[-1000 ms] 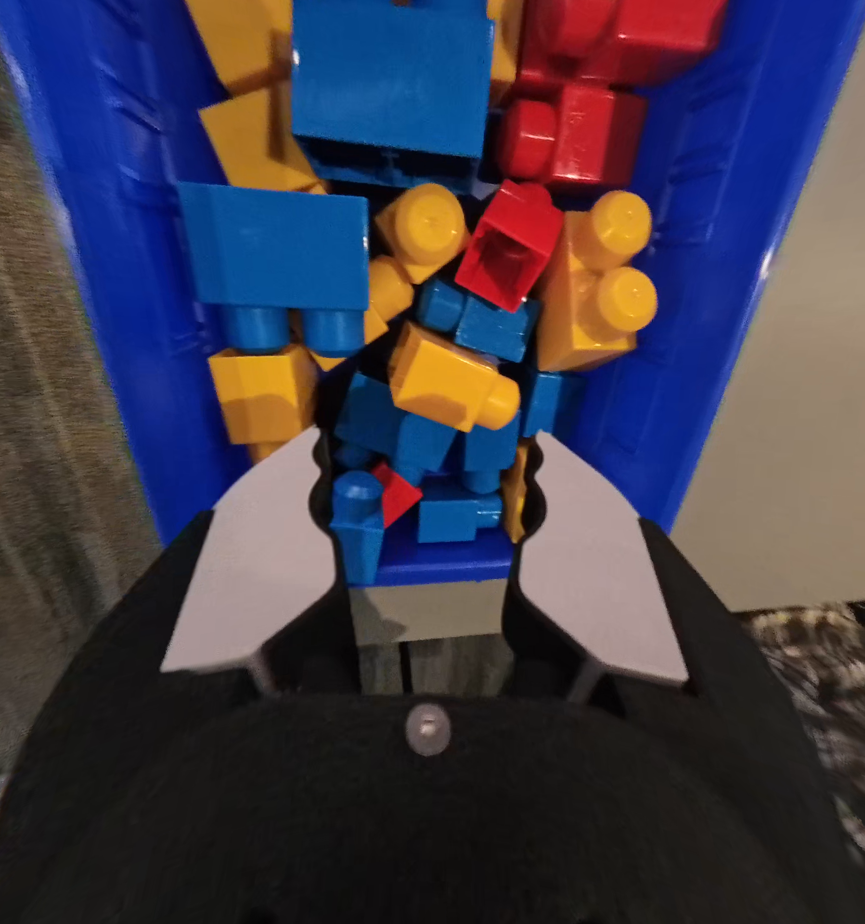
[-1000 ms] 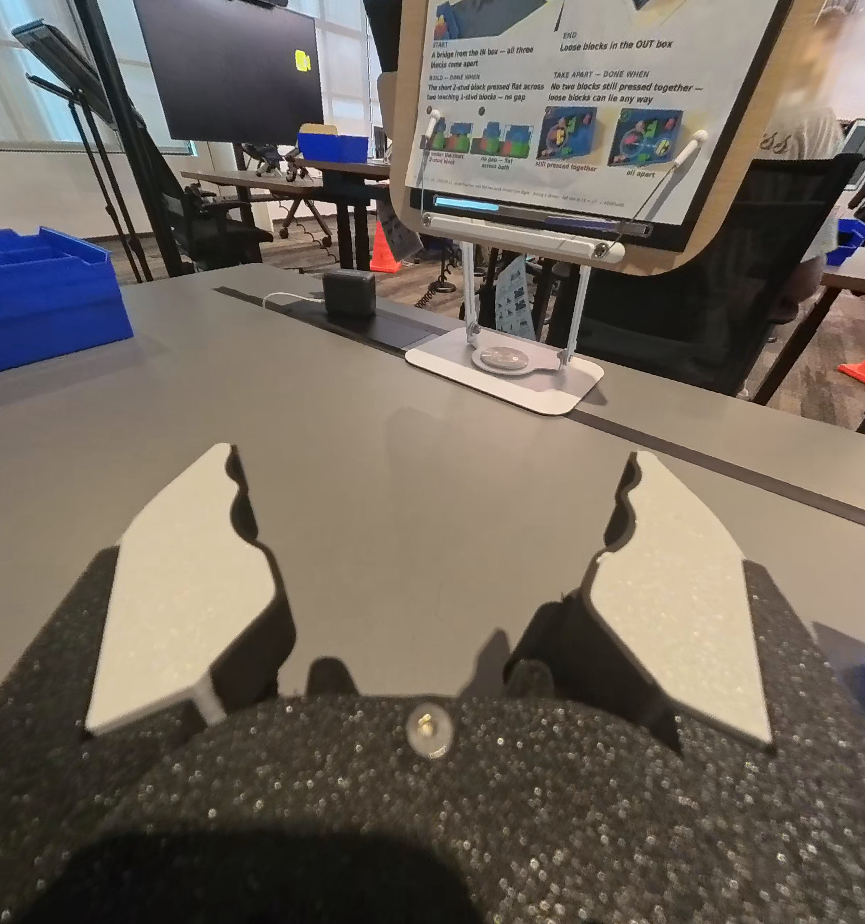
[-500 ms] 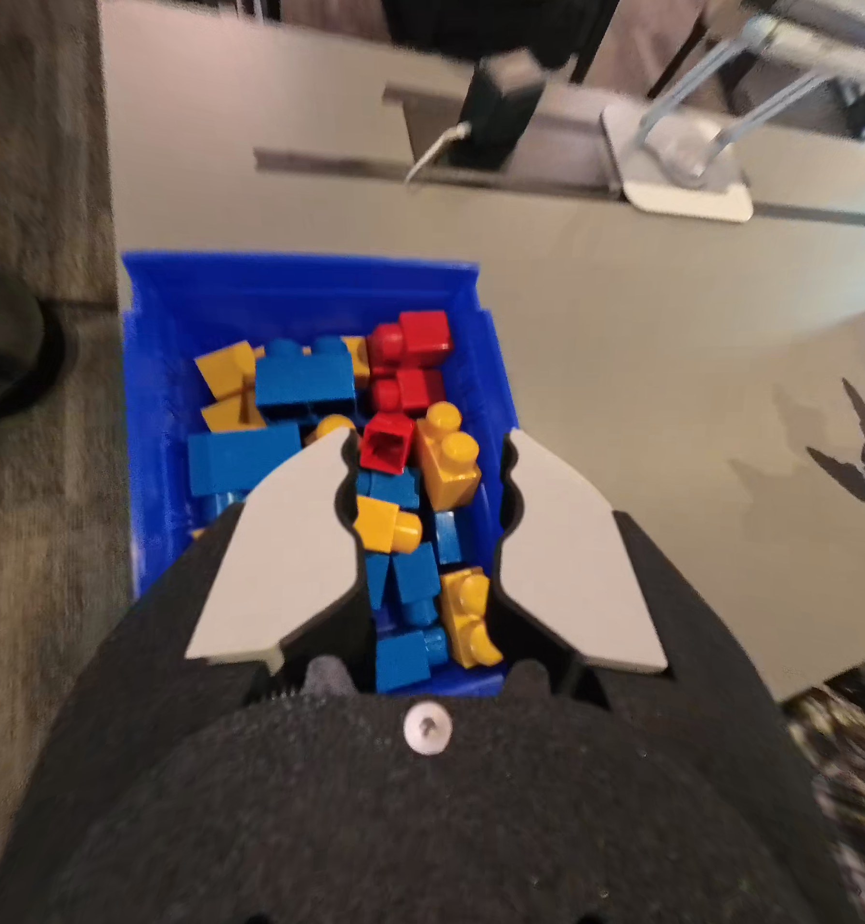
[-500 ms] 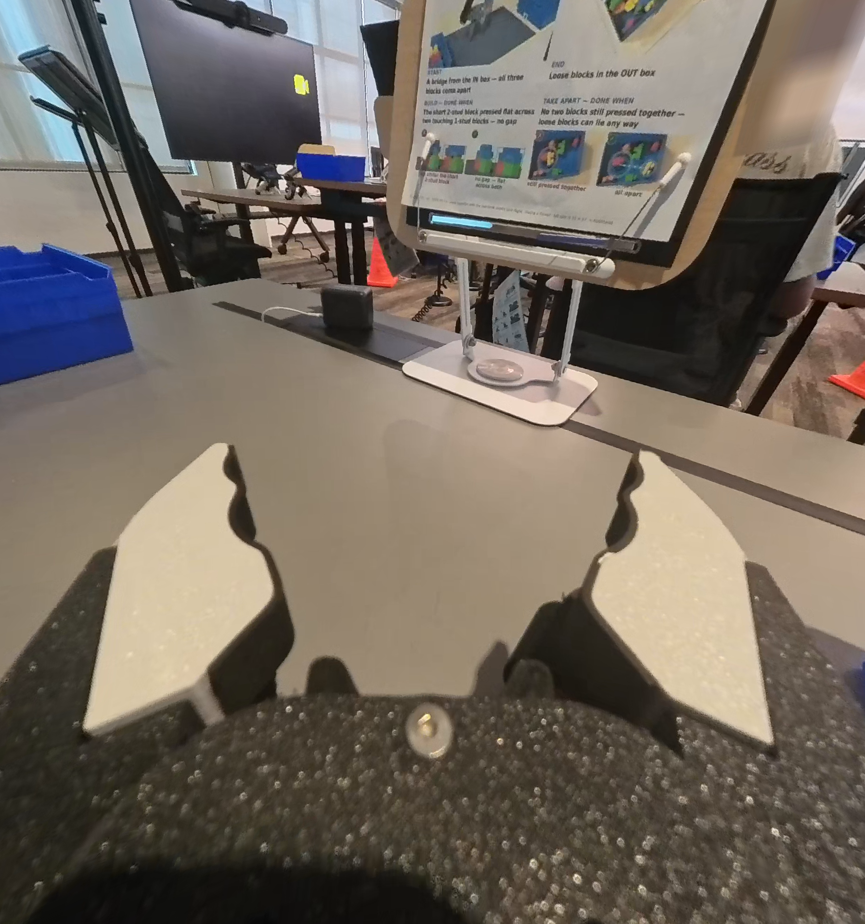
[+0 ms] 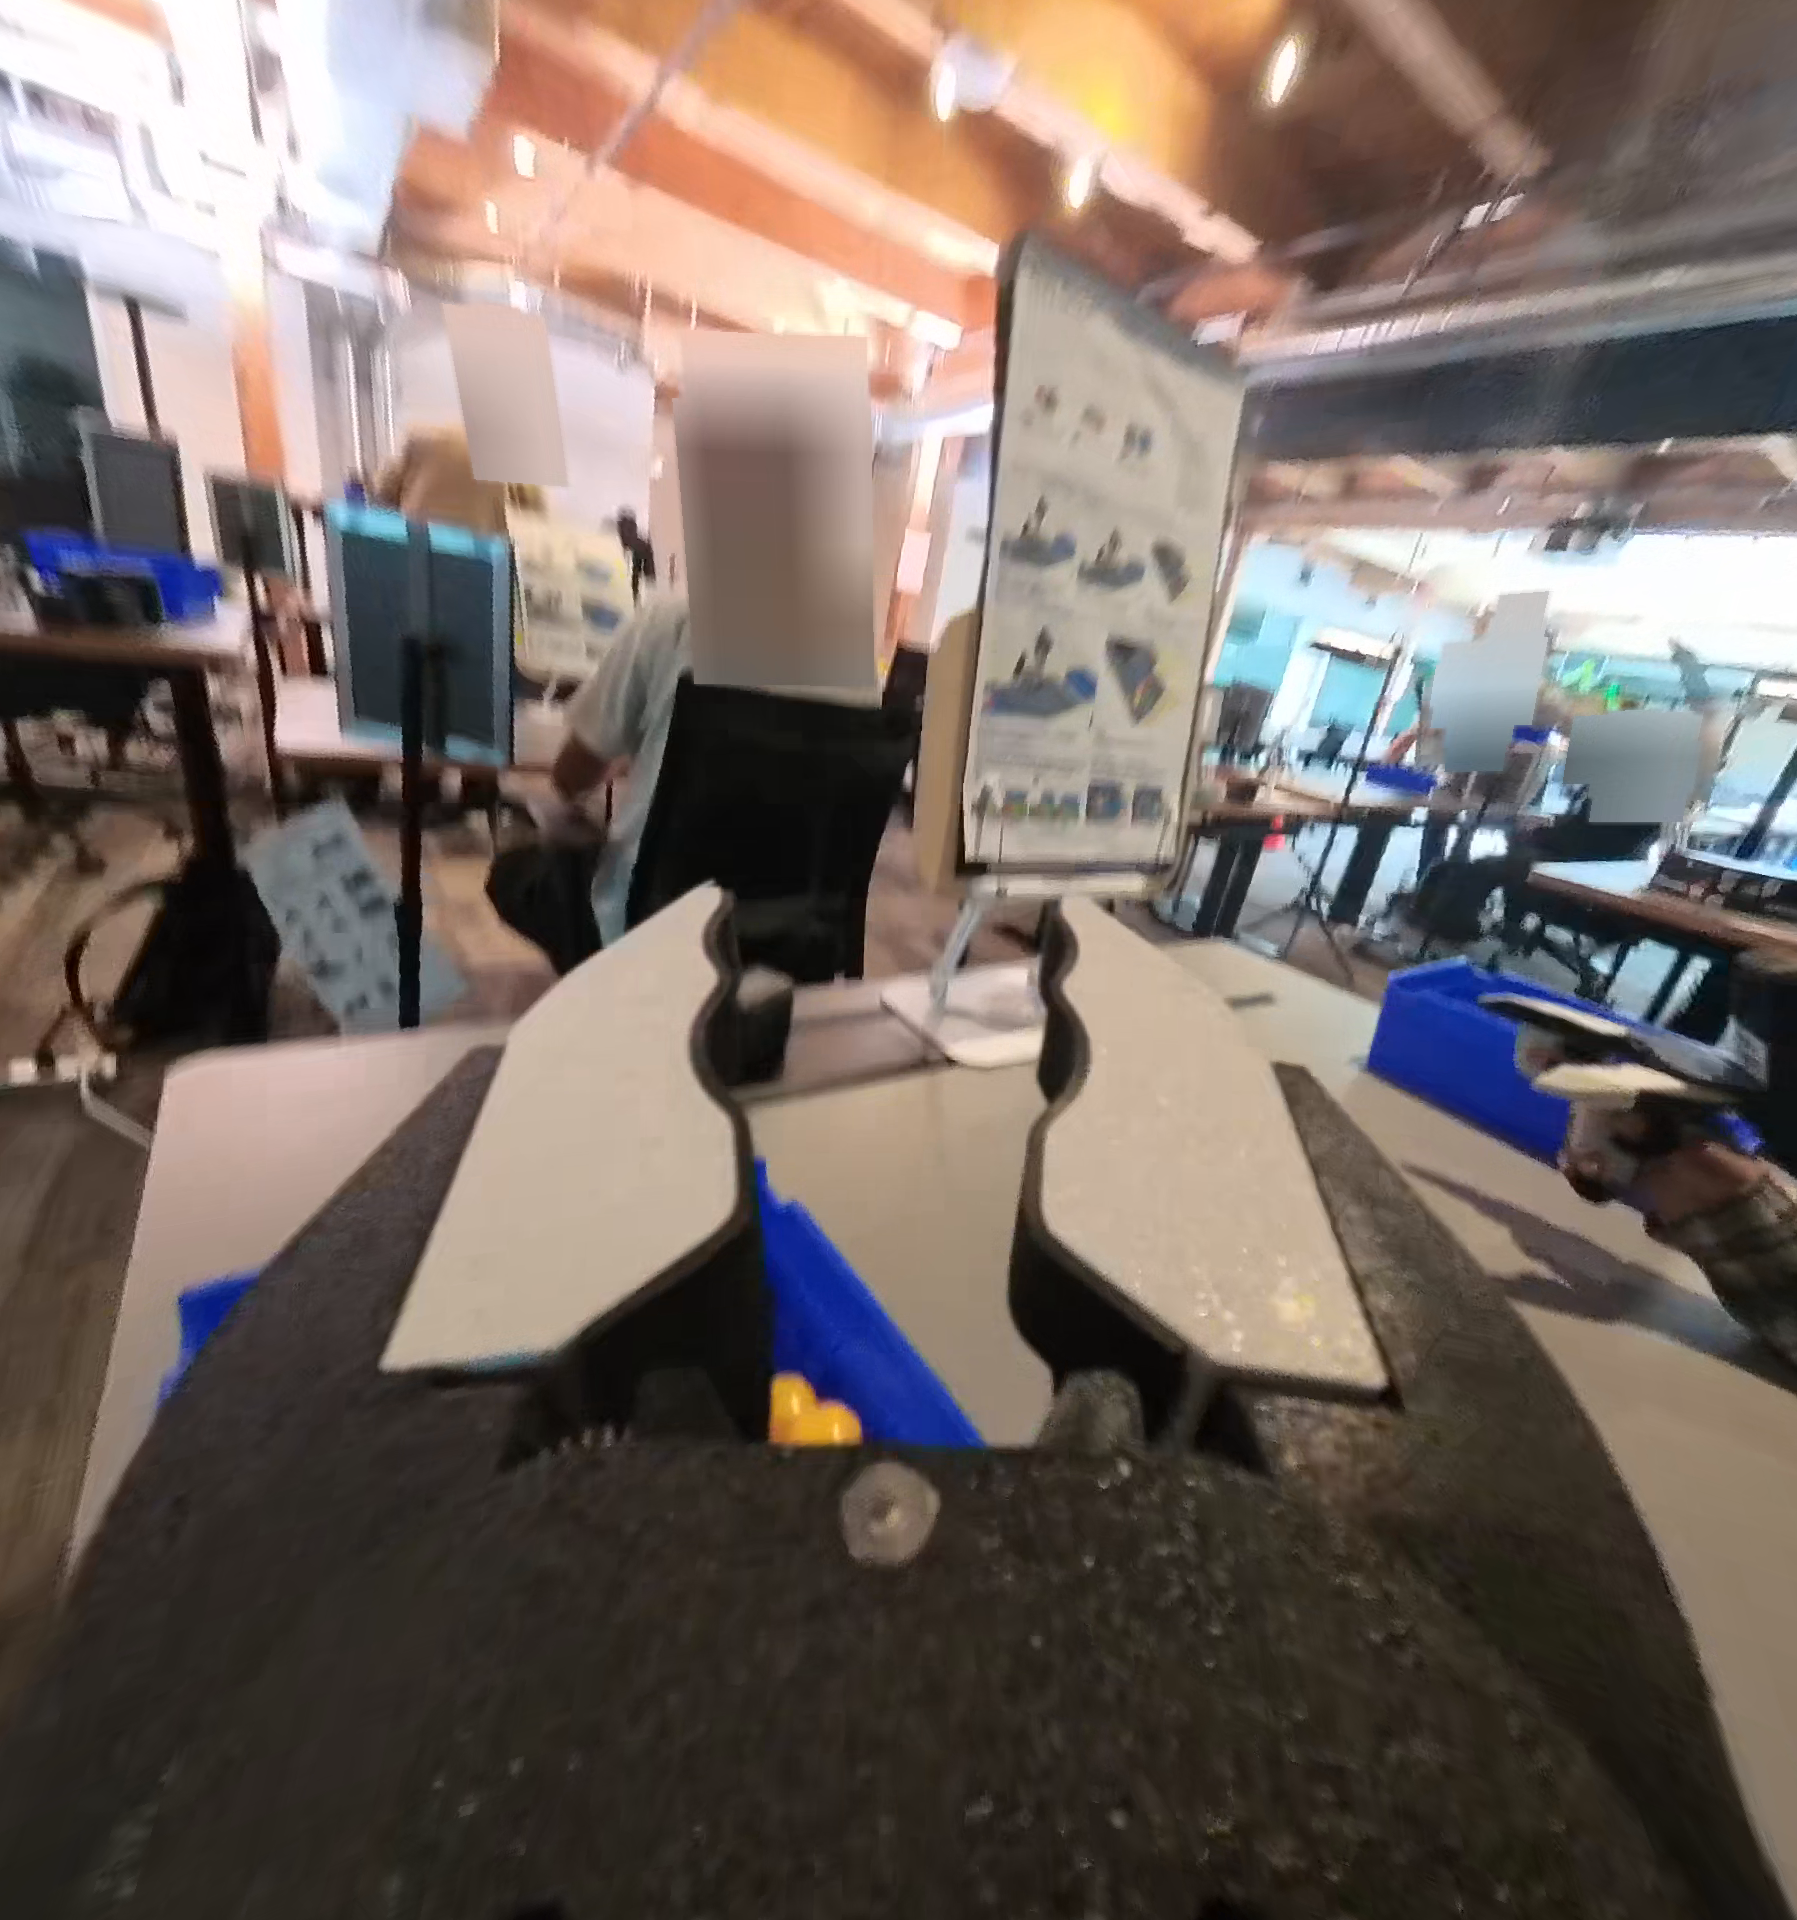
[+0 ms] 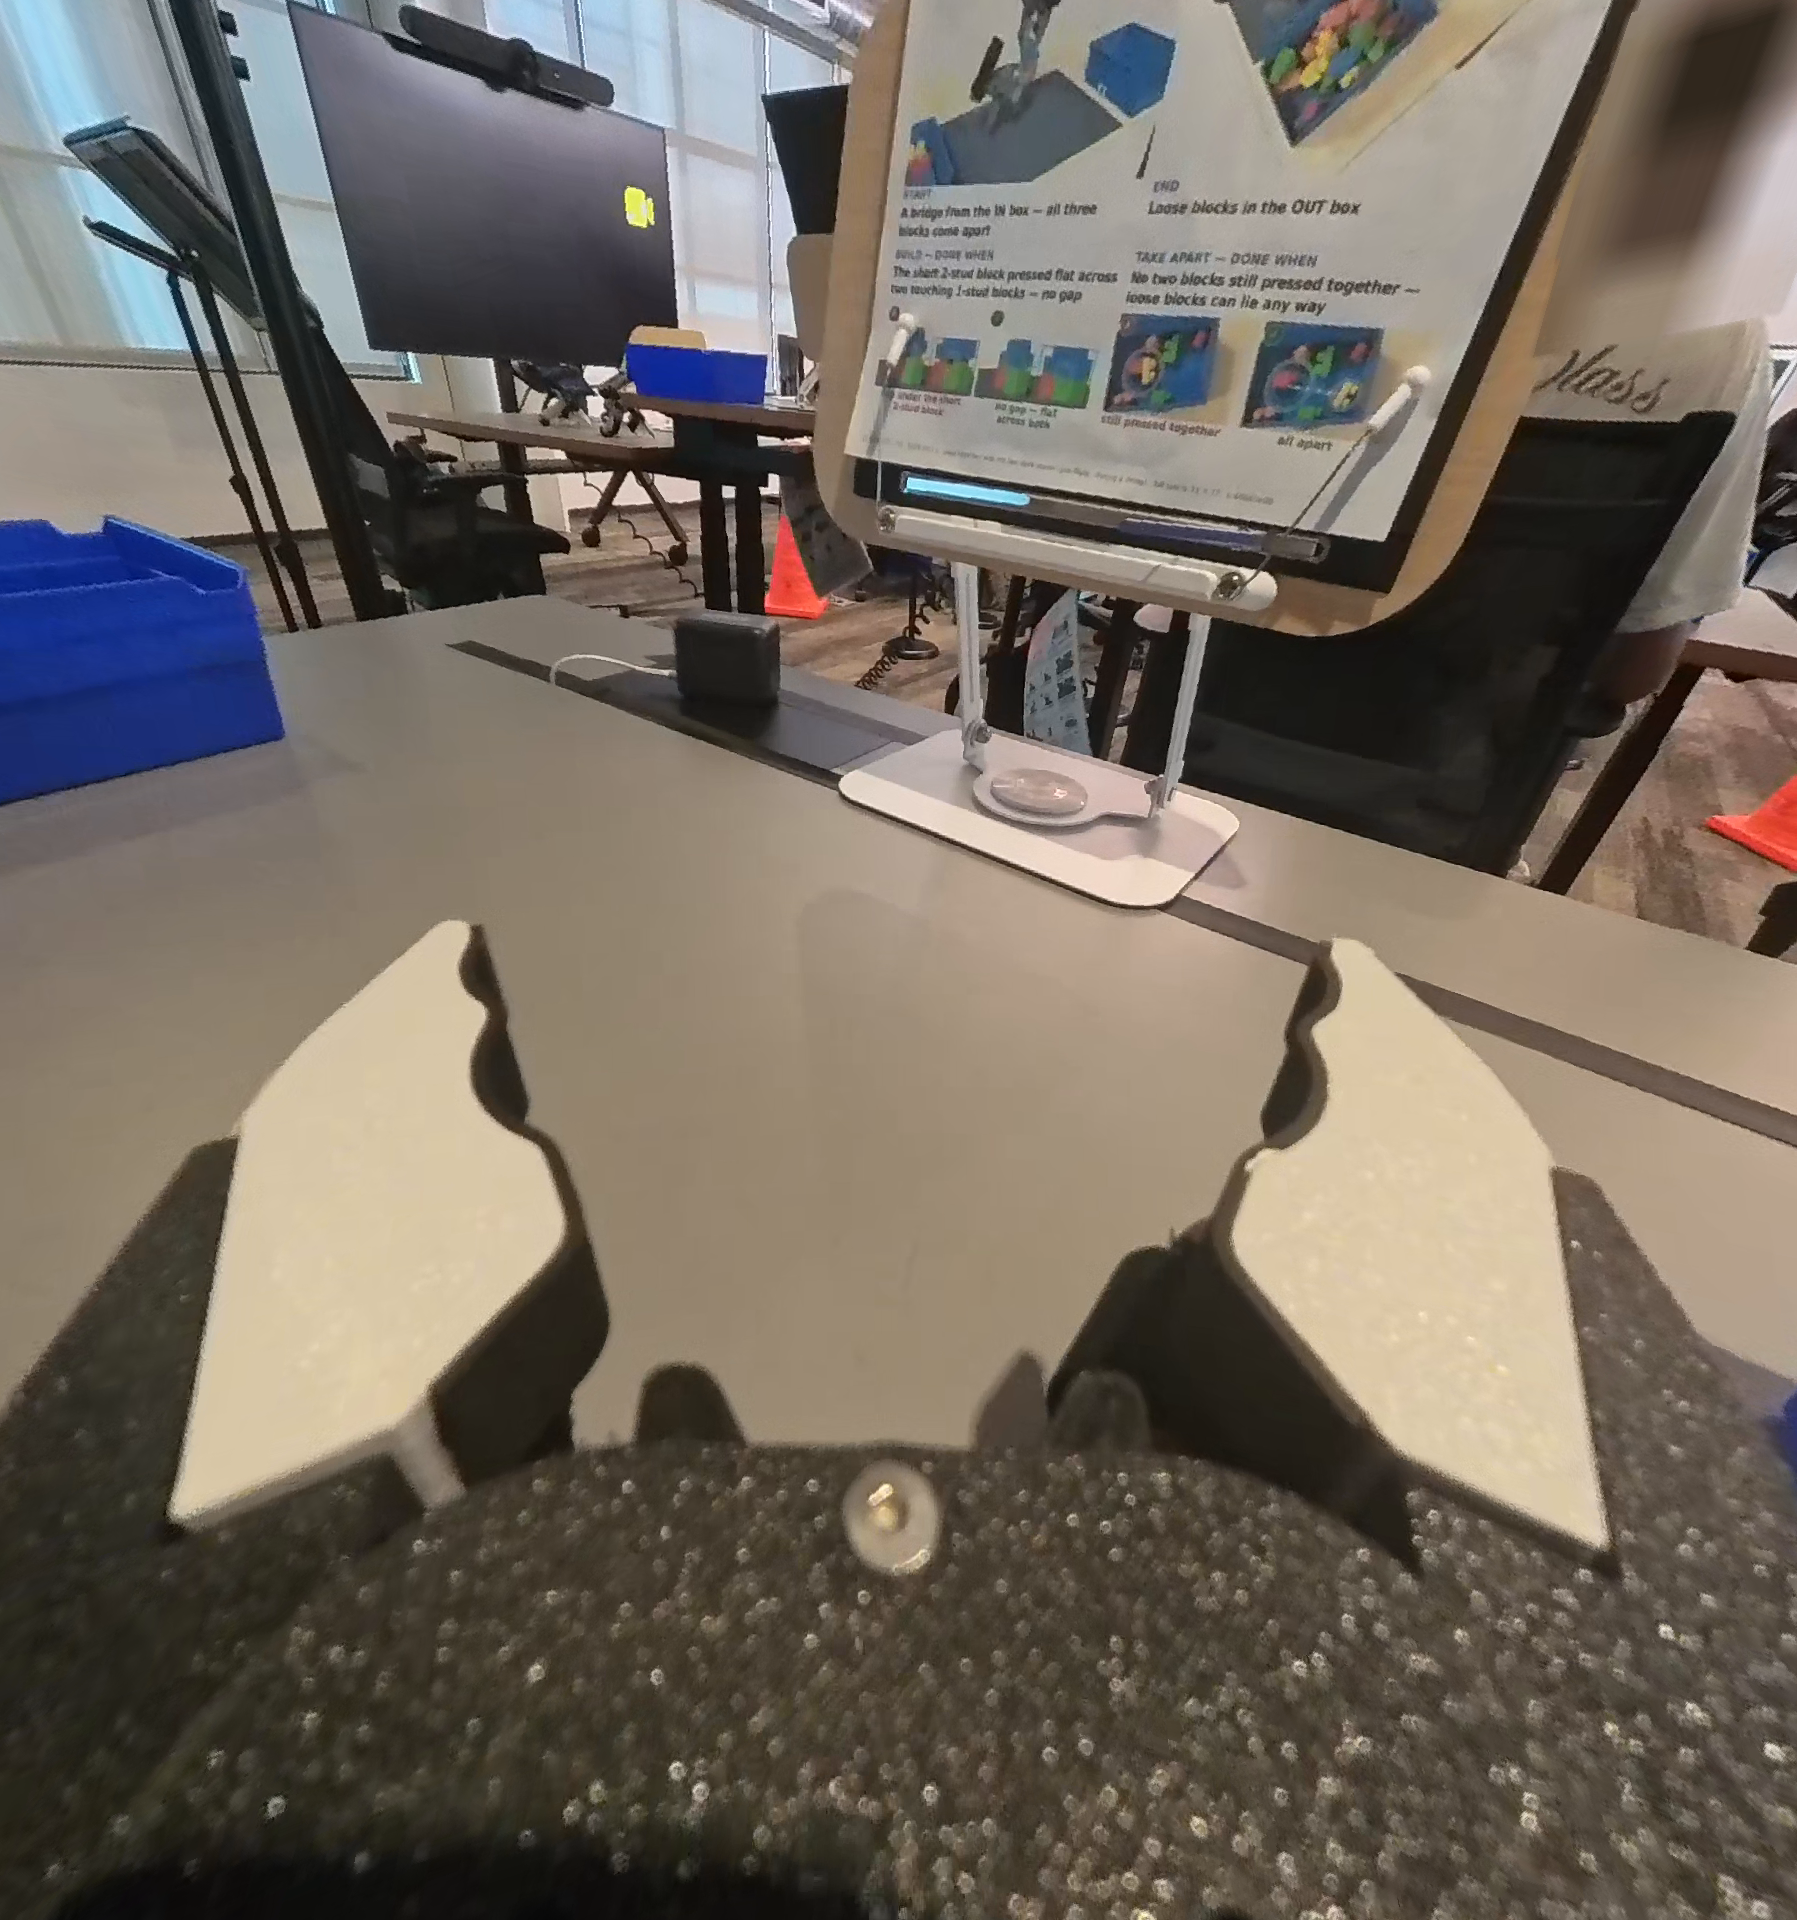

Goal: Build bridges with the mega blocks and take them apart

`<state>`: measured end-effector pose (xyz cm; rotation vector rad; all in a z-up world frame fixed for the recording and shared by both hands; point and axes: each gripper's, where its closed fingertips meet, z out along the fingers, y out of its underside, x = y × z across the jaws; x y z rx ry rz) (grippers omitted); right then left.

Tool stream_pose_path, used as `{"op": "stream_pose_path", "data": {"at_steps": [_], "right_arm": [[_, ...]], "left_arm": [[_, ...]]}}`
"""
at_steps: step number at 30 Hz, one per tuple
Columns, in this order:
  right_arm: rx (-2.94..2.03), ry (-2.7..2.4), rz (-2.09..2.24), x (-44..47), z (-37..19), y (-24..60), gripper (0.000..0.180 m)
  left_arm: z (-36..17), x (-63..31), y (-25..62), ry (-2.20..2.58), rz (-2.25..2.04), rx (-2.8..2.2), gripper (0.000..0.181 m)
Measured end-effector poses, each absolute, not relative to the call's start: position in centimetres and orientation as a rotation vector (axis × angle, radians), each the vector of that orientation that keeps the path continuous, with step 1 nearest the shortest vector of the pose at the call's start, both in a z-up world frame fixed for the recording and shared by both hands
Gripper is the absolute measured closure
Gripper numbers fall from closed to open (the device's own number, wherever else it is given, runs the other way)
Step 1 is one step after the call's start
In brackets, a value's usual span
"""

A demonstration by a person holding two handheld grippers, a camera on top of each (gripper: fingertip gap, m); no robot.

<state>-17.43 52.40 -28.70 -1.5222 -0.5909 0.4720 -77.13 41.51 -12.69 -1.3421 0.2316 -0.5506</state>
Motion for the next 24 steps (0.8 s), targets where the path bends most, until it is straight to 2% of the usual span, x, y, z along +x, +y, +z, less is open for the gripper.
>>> {"op": "stream_pose_path", "data": {"at_steps": [4,6,8,12,17,24], "right_arm": [[-1.524,-0.591,0.470,-17.4,-28.7,52.4,0.041],[-1.527,-0.593,0.472,-17.4,-28.8,52.4,0.040],[-1.530,-0.599,0.471,-17.6,-28.9,52.4,0.040],[-1.532,-0.606,0.469,-17.7,-29.0,52.4,0.039],[-1.534,-0.611,0.463,-17.7,-29.1,52.3,0.038],[-1.540,-0.625,0.457,-17.6,-29.4,52.2,0.037]], "left_arm": [[-11.6,-76.6,40.2,0.322,-0.445,-1.235,0.143],[-12.5,-76.2,40.6,0.354,-0.415,-1.318,0.144],[-13.3,-76.0,40.9,0.377,-0.373,-1.382,0.141],[-14.4,-76.5,41.7,0.378,-0.180,-1.464,0.117],[-16.1,-74.9,42.0,0.492,-0.175,-1.527,0.120],[-20.2,-74.5,42.7,0.596,-0.213,-1.730,0.112]]}}
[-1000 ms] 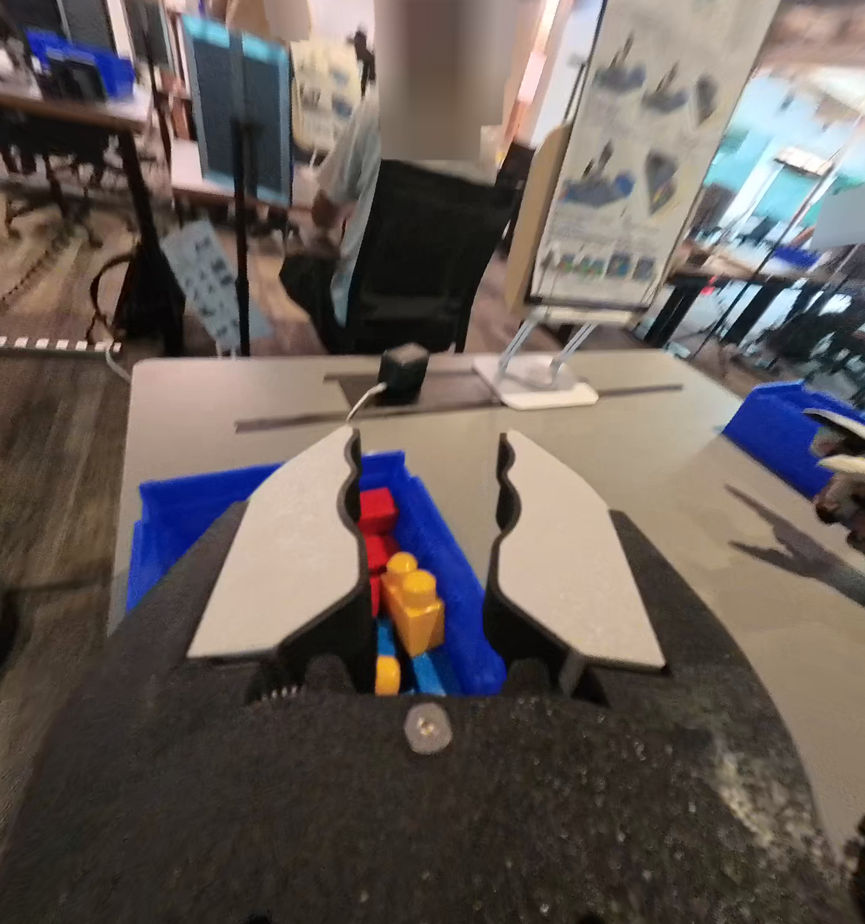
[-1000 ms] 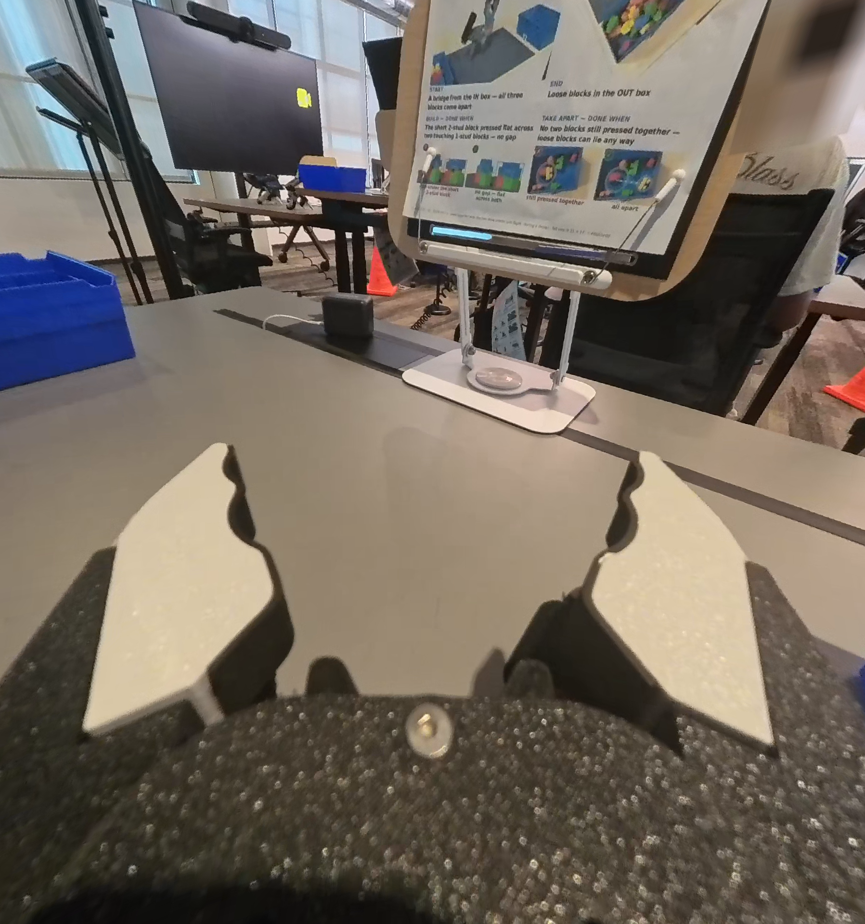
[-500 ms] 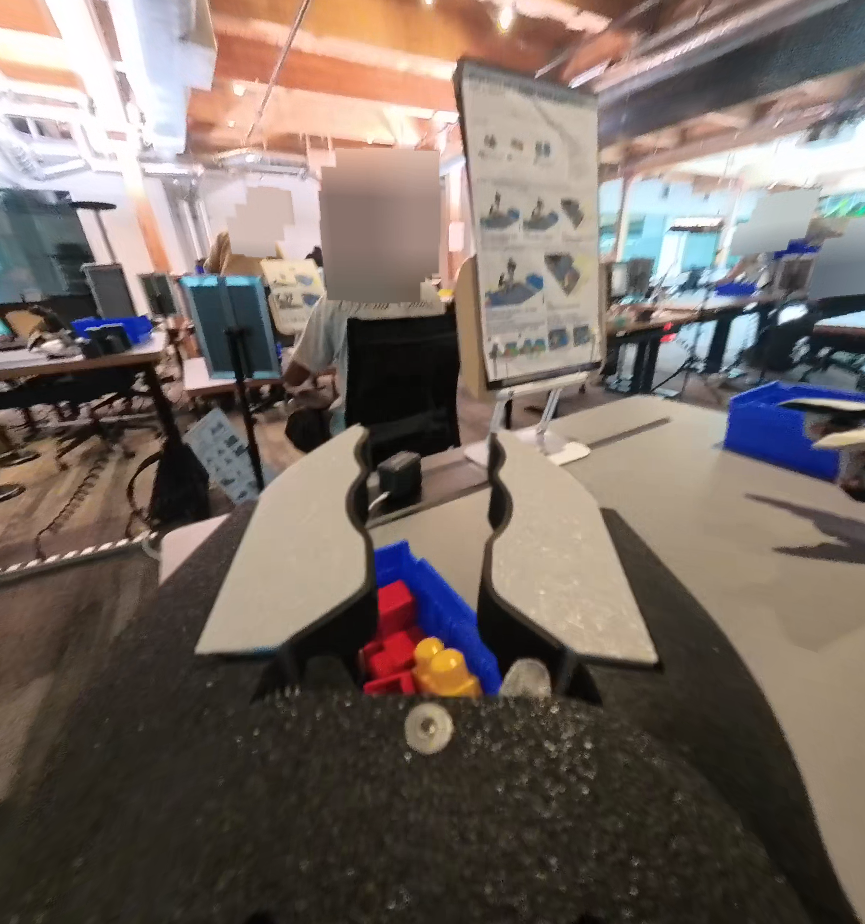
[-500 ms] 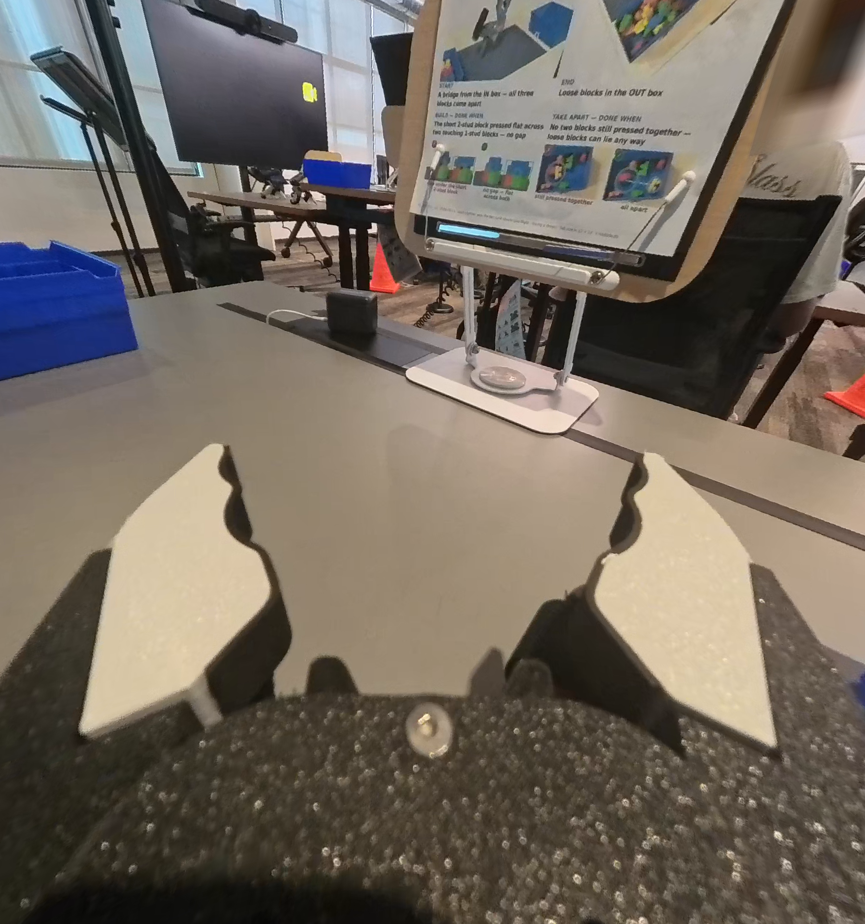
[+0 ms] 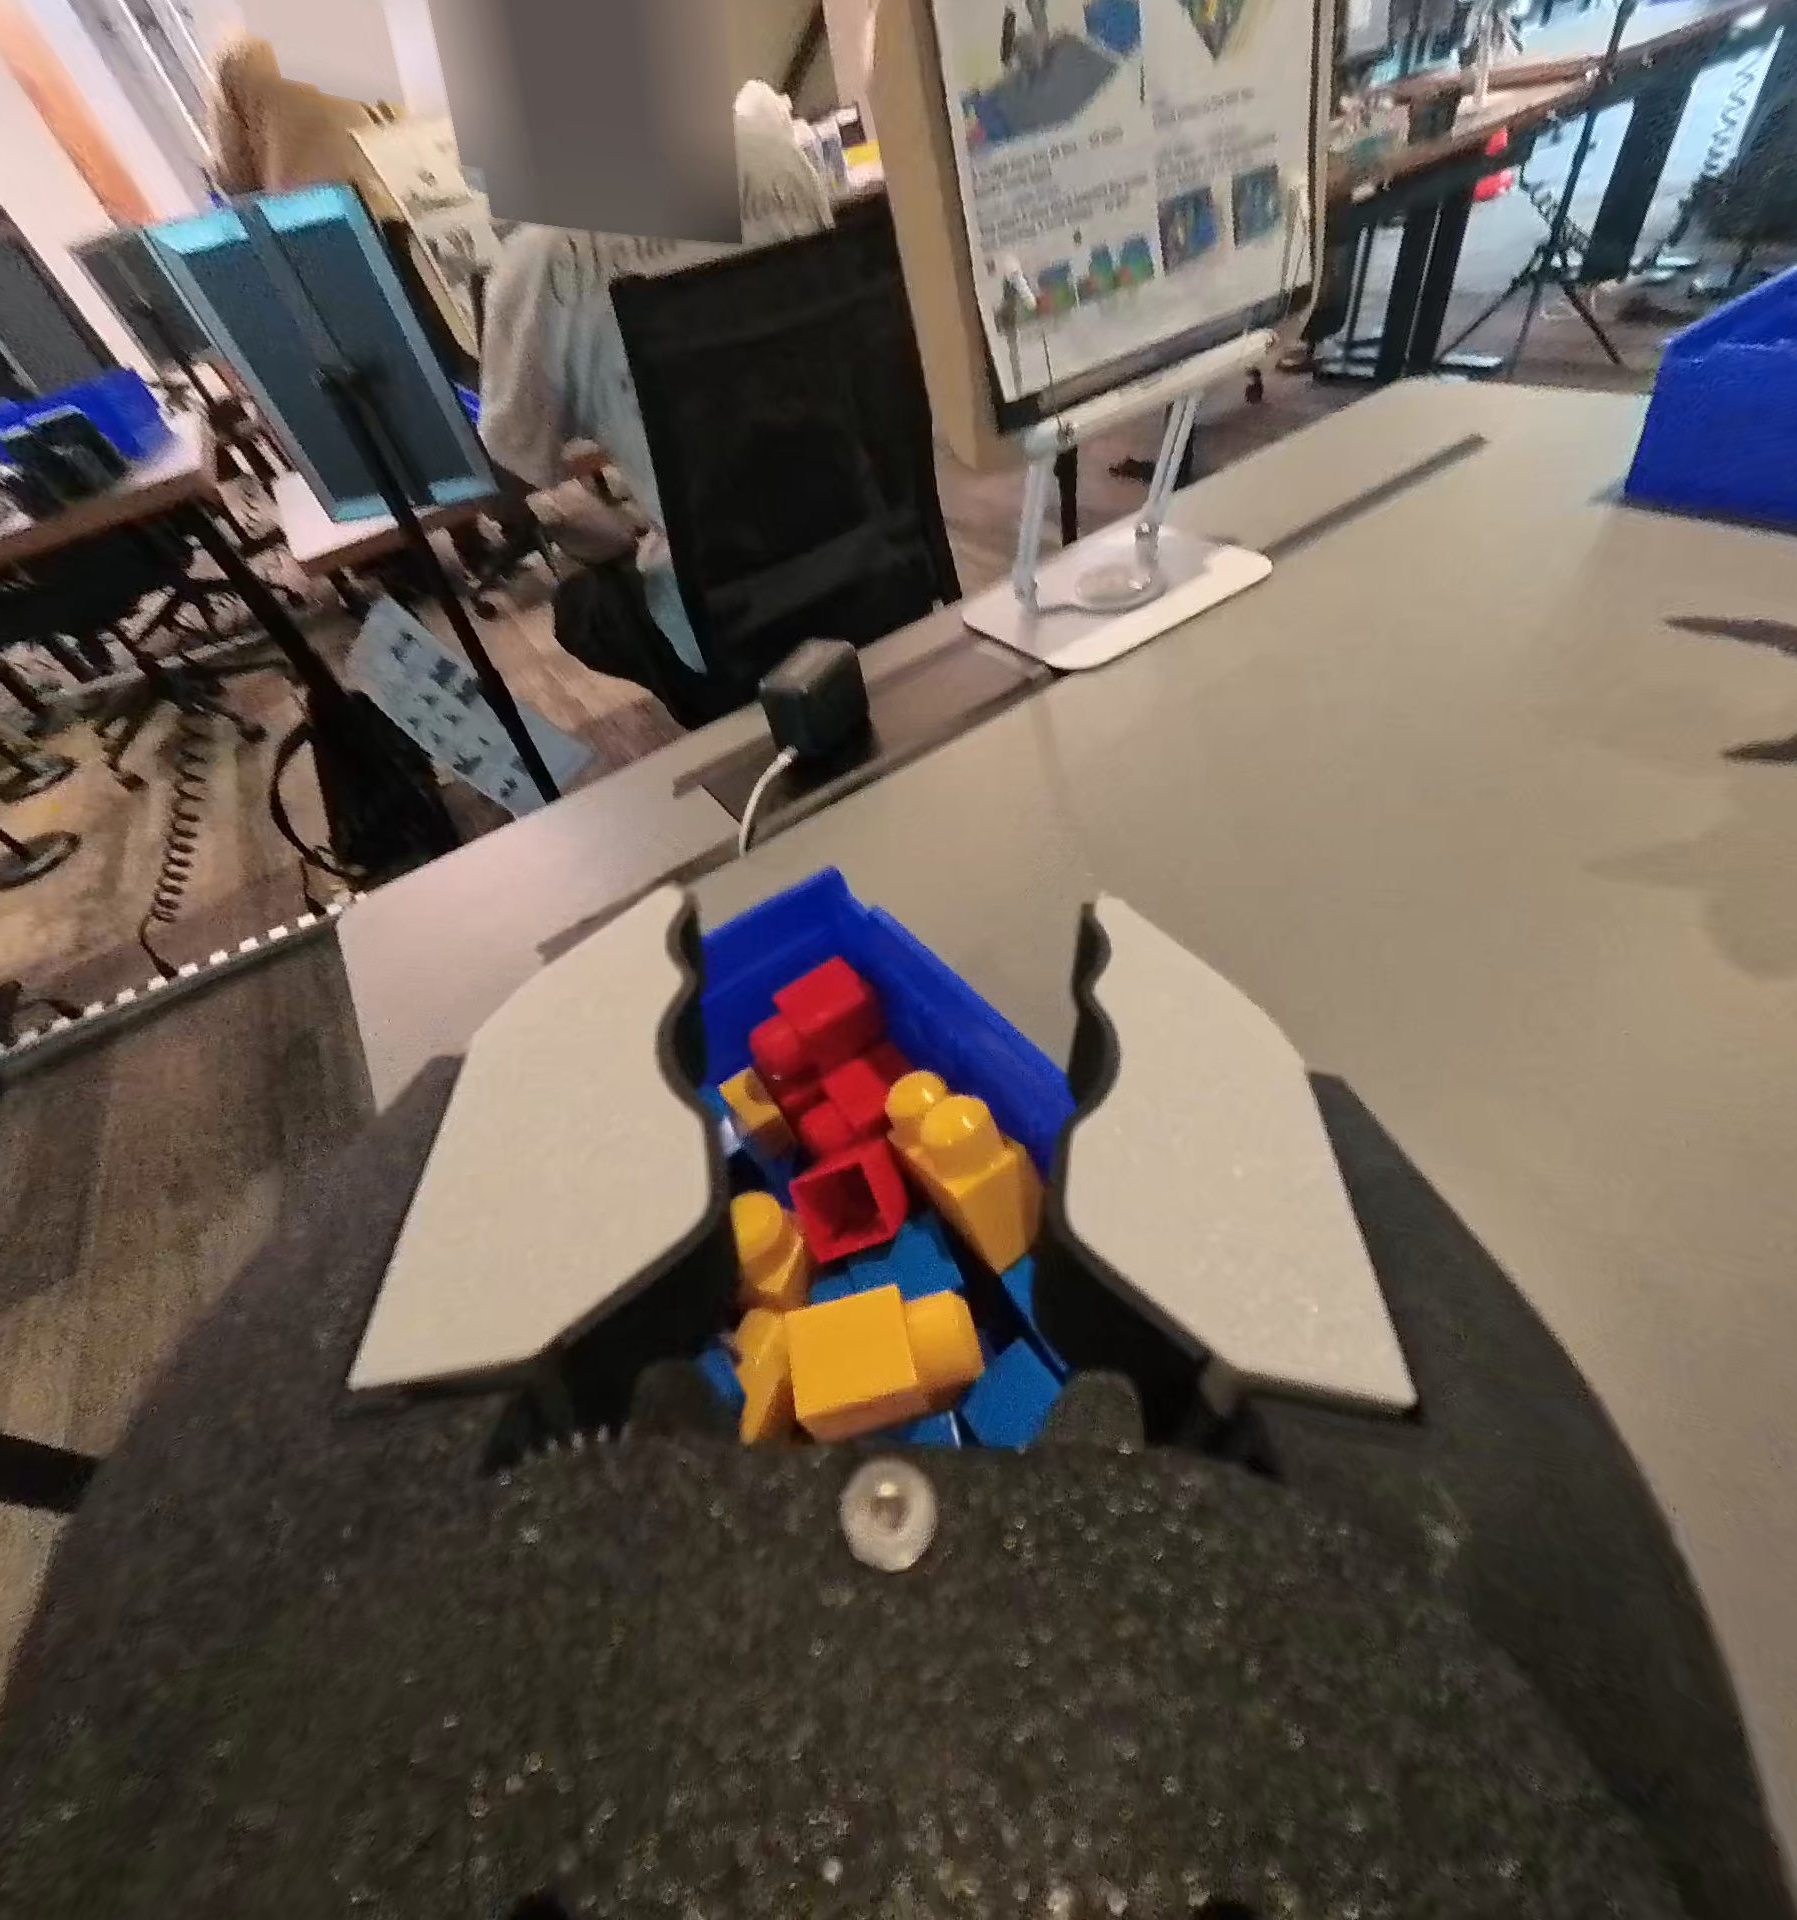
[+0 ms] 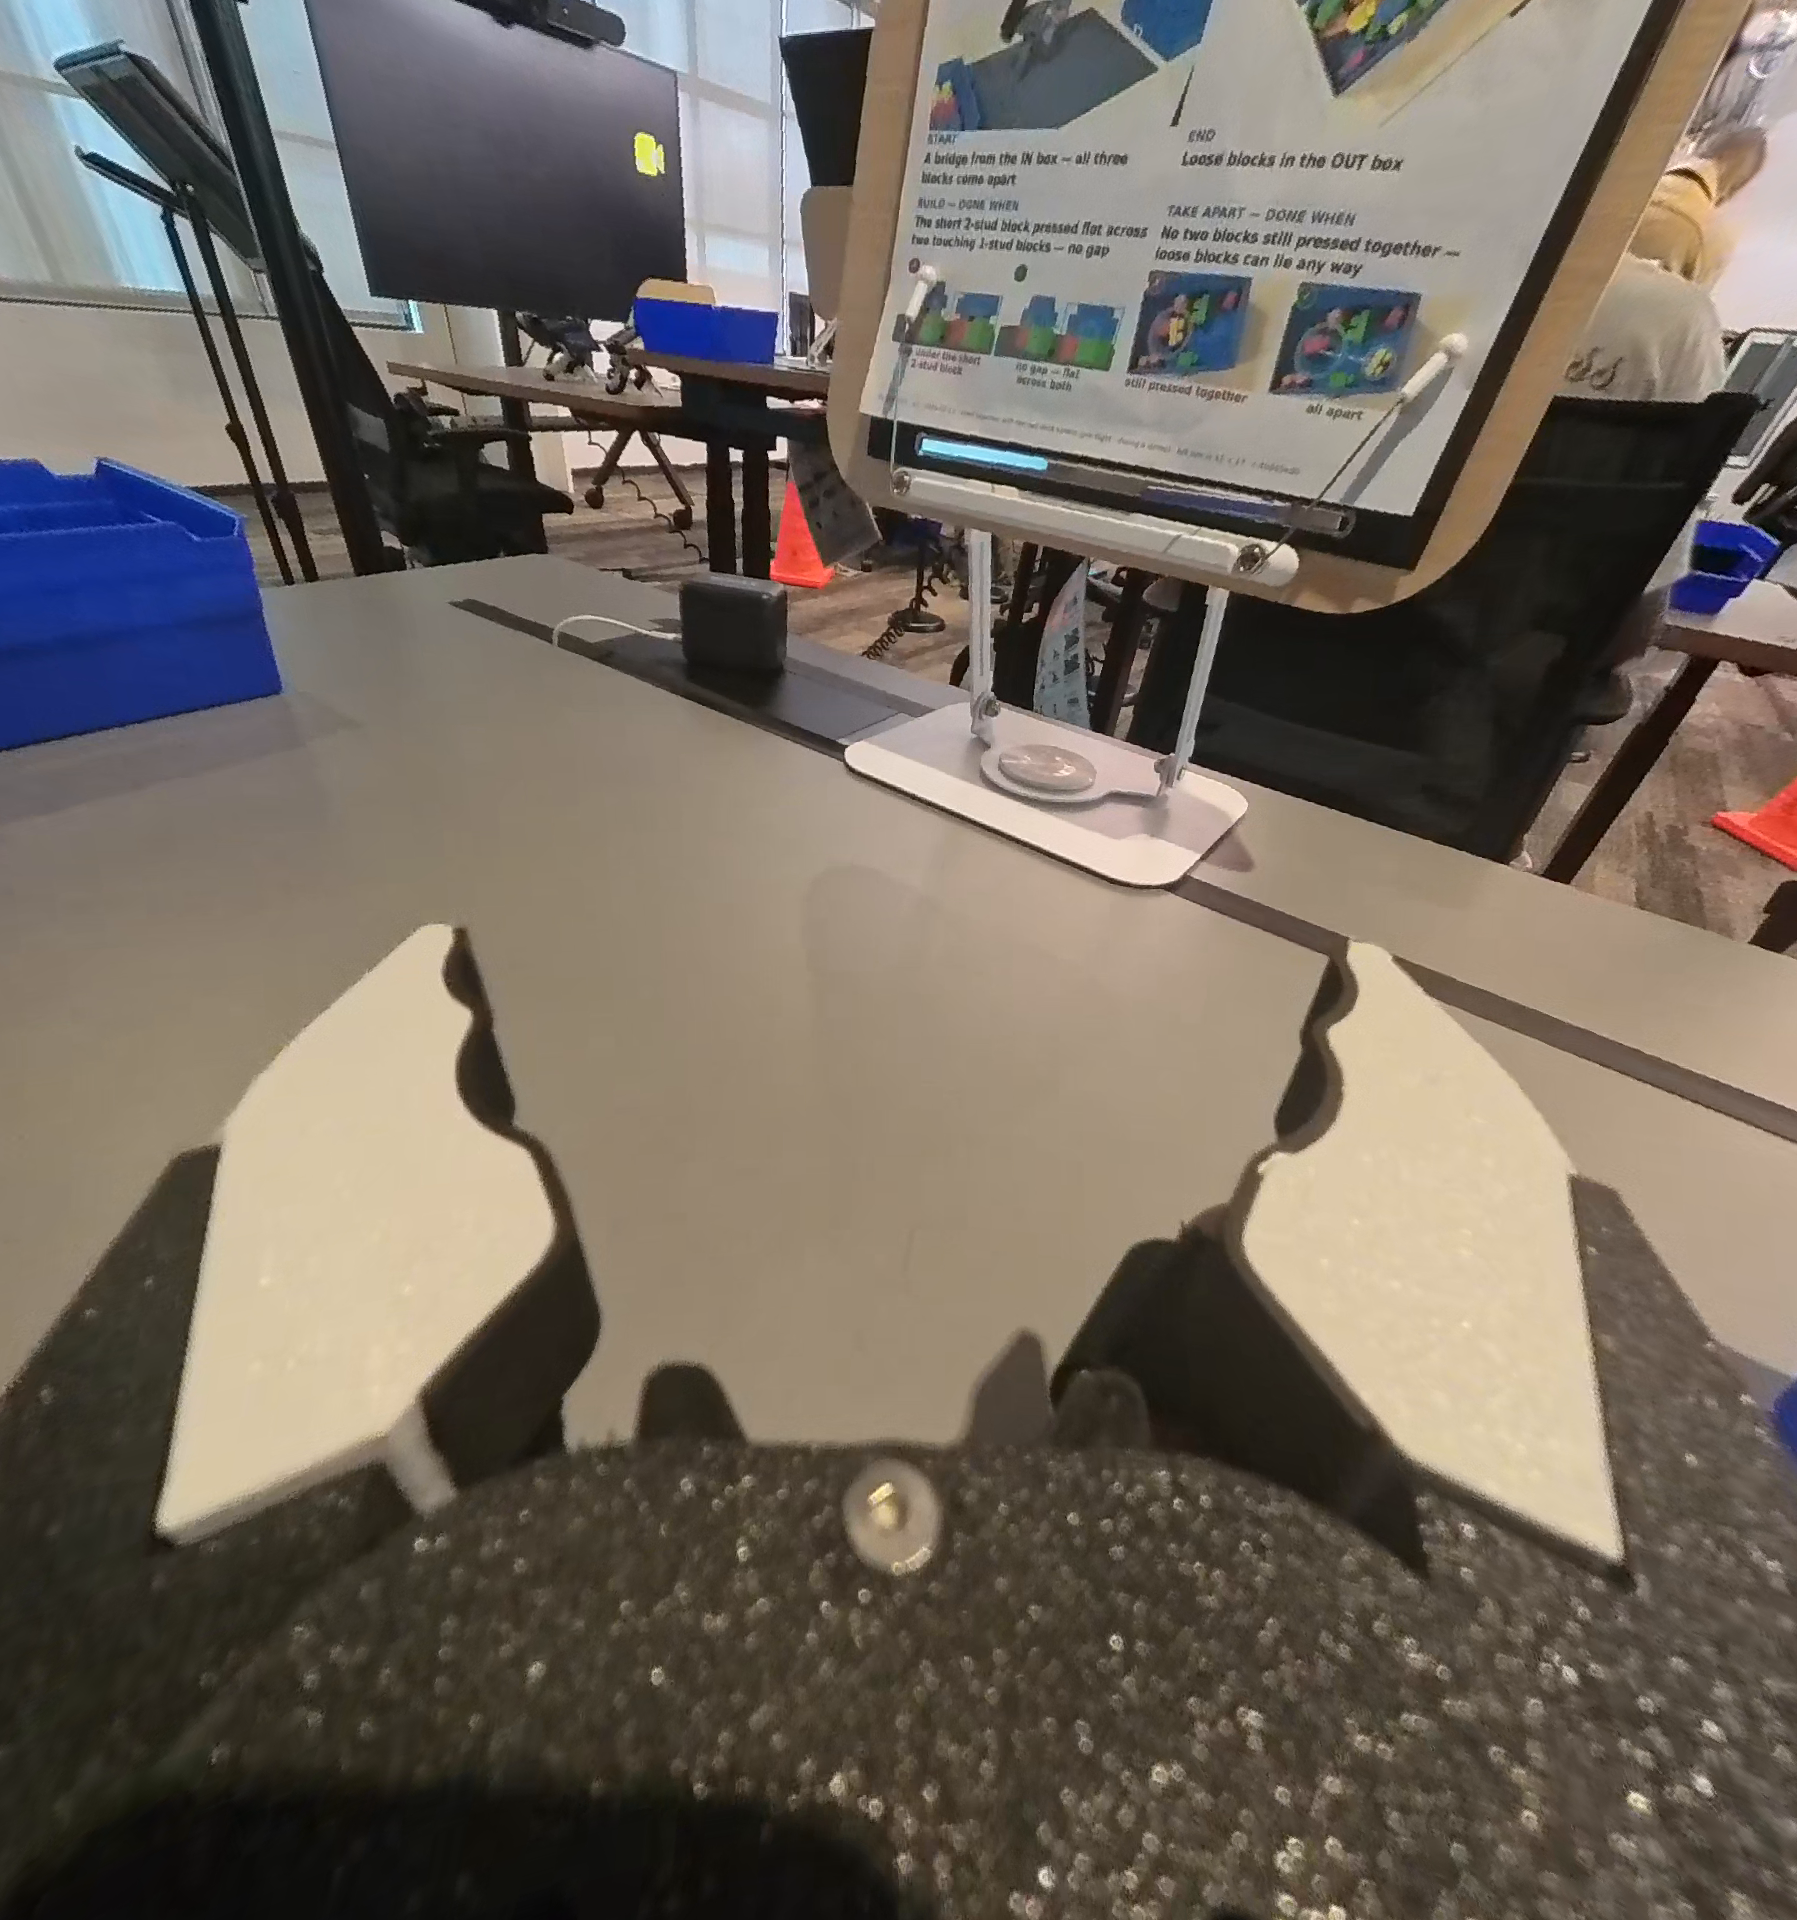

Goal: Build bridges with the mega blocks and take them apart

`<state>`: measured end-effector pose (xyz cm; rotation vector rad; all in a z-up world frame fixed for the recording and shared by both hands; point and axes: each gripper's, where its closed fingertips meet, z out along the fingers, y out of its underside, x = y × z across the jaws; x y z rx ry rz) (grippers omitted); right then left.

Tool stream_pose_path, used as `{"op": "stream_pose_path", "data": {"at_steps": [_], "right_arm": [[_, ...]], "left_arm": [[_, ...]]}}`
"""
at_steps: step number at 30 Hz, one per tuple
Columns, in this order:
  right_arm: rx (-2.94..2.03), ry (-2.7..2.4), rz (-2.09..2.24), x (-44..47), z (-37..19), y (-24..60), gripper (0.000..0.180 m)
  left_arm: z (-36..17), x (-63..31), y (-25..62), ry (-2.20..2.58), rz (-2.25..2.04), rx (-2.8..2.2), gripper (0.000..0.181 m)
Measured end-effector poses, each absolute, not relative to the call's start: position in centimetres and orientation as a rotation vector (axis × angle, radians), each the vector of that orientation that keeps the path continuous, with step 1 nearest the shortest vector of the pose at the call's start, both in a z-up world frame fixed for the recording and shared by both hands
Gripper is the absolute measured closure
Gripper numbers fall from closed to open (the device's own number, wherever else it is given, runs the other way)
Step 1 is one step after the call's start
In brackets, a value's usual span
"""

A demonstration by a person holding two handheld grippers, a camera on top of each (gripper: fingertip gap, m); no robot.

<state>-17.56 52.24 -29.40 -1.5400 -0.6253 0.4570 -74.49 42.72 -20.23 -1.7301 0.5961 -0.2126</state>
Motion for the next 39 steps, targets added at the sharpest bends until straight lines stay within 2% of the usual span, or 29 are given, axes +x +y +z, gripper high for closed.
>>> {"op": "stream_pose_path", "data": {"at_steps": [3,7,9,12,15,17,22,32,39], "right_arm": [[-1.543,-0.629,0.458,-17.6,-29.5,52.3,0.036],[-1.546,-0.643,0.445,-17.8,-29.7,52.3,0.035],[-1.547,-0.649,0.443,-17.9,-29.8,52.2,0.035],[-1.550,-0.651,0.445,-17.9,-29.9,52.2,0.035],[-1.551,-0.655,0.447,-17.9,-30.1,52.1,0.034],[-1.549,-0.660,0.450,-17.9,-30.1,52.0,0.034],[-1.542,-0.688,0.460,-18.4,-30.2,51.8,0.033],[-1.538,-0.726,0.469,-19.0,-30.8,51.6,0.033],[-1.543,-0.756,0.465,-19.4,-31.2,51.6,0.033]], "left_arm": [[-21.9,-75.2,43.2,0.560,-0.220,-1.841,0.085],[-23.2,-75.8,43.8,0.532,-0.161,-1.919,0.065],[-23.0,-75.8,44.1,0.519,-0.136,-1.901,0.061],[-23.5,-75.7,44.0,0.548,-0.131,-1.935,0.068],[-24.4,-75.4,43.3,0.662,-0.147,-1.984,0.091],[-25.2,-75.1,42.9,0.759,-0.142,-2.017,0.100],[-28.0,-75.6,42.1,1.003,-0.044,-2.156,0.091],[-32.2,-76.5,41.6,1.470,0.184,-2.302,0.109],[-33.7,-76.8,42.2,1.693,0.308,-2.300,0.108]]}}
